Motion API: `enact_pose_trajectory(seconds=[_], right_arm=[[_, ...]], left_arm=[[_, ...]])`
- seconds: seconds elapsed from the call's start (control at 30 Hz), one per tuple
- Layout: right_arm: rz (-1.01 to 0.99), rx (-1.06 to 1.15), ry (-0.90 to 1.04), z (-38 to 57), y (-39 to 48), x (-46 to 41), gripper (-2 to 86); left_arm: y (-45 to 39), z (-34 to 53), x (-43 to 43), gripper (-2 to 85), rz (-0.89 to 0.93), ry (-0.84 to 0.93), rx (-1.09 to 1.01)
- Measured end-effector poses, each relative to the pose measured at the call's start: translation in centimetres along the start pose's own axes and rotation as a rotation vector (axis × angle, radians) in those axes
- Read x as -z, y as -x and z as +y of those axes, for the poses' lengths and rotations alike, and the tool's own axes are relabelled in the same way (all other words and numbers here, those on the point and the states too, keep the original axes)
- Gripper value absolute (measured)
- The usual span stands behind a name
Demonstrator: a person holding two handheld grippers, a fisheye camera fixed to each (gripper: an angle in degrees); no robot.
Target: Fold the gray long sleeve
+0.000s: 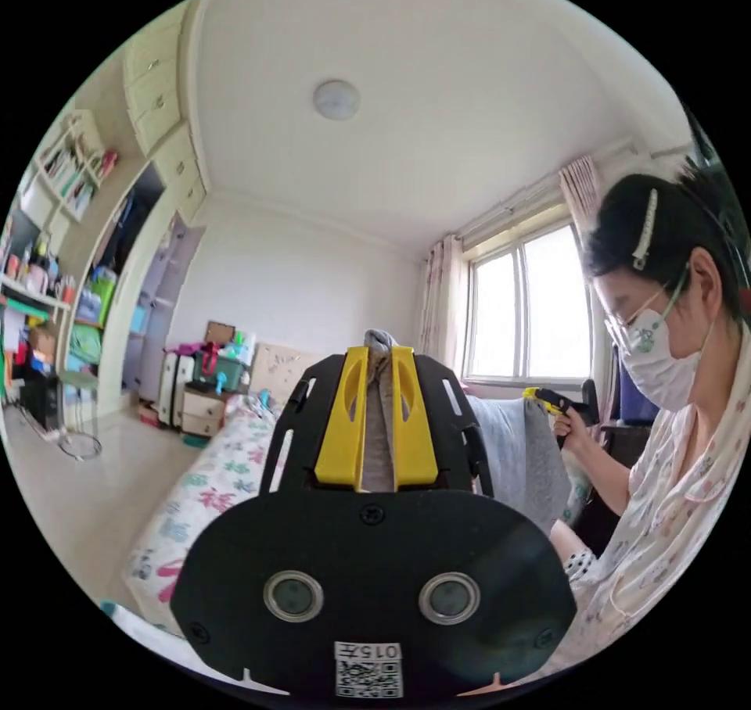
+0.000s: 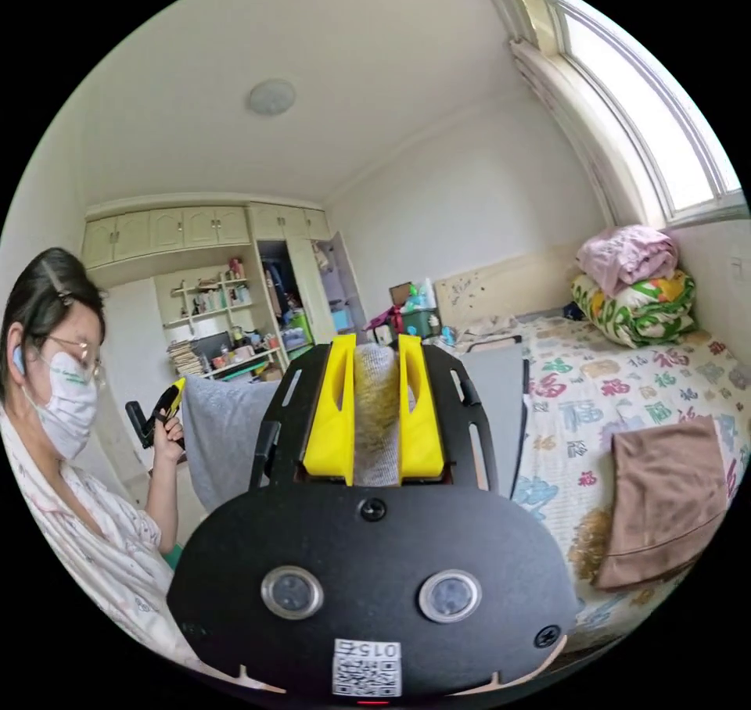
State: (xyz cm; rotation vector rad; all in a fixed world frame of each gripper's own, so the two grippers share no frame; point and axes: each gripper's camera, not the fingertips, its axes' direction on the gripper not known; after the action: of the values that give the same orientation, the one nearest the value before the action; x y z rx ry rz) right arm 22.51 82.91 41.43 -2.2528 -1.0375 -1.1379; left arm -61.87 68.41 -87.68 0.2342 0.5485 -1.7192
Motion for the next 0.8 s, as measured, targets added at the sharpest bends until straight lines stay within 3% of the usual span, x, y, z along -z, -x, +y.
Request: enact_pose_trajectory(seconds=[0.13,0.27,0.3,0.37,0.47,0.6,0.7,0.8], right_arm=[[0.168,-0.082,0.118,-0.9,-6.1,-6.0,8.7],[0.546,-0.150,0.386,0.6,-13.8,-16.4,5.7],[0.539,-0.148,0.454,0.9,-14.4,-17.4,6.0],[0.380,-0.032,0.492,1.7,-13.3,-17.0,6.3],[0.204,0.155,0.673,4.0,-11.9,-15.6,7.5],[-0.075,0.253,0.867,6.7,-11.5,-13.5,11.0],[-0.146,0.362,0.955,7.8,-10.4,-13.8,12.9],[-0.190,0.405,1.042,8.6,-10.4,-15.5,13.5]], left_arm=[[3.2,3.0,-12.9,4.2,-0.061,0.149,0.078],[8.2,10.5,-30.2,4.5,-0.278,0.464,0.166],[8.8,12.7,-33.5,2.9,-0.337,0.568,0.184],[7.9,14.5,-35.5,2.6,-0.361,0.589,0.115],[5.6,15.9,-37.5,5.9,-0.211,0.634,-0.087],[3.5,16.9,-42.4,10.9,0.261,0.867,-0.267],[2.6,17.6,-46.2,15.4,0.548,0.945,-0.257],[2.5,19.2,-50.9,16.5,0.654,1.067,-0.231]])
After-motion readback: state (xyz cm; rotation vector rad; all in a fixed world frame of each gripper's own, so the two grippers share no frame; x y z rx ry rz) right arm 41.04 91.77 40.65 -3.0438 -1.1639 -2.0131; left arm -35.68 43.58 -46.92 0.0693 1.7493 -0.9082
